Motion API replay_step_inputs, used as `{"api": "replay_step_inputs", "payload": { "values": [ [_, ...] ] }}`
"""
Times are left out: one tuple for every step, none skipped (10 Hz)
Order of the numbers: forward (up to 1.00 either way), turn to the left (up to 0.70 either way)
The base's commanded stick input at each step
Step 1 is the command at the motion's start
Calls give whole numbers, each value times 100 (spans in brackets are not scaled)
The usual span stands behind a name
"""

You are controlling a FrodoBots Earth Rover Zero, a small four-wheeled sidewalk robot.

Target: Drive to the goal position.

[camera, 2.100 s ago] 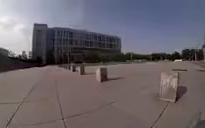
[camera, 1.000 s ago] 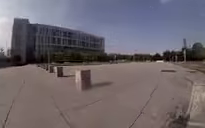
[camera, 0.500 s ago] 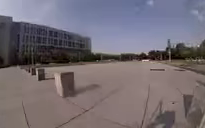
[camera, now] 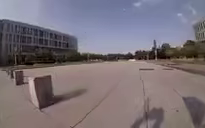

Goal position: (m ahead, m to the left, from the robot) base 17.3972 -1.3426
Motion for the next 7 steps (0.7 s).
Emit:
{"api": "replay_step_inputs", "payload": {
  "values": [
    [100, -40],
    [100, 0],
    [100, 0],
    [100, 0],
    [100, 0],
    [100, 0],
    [100, 0]
  ]
}}
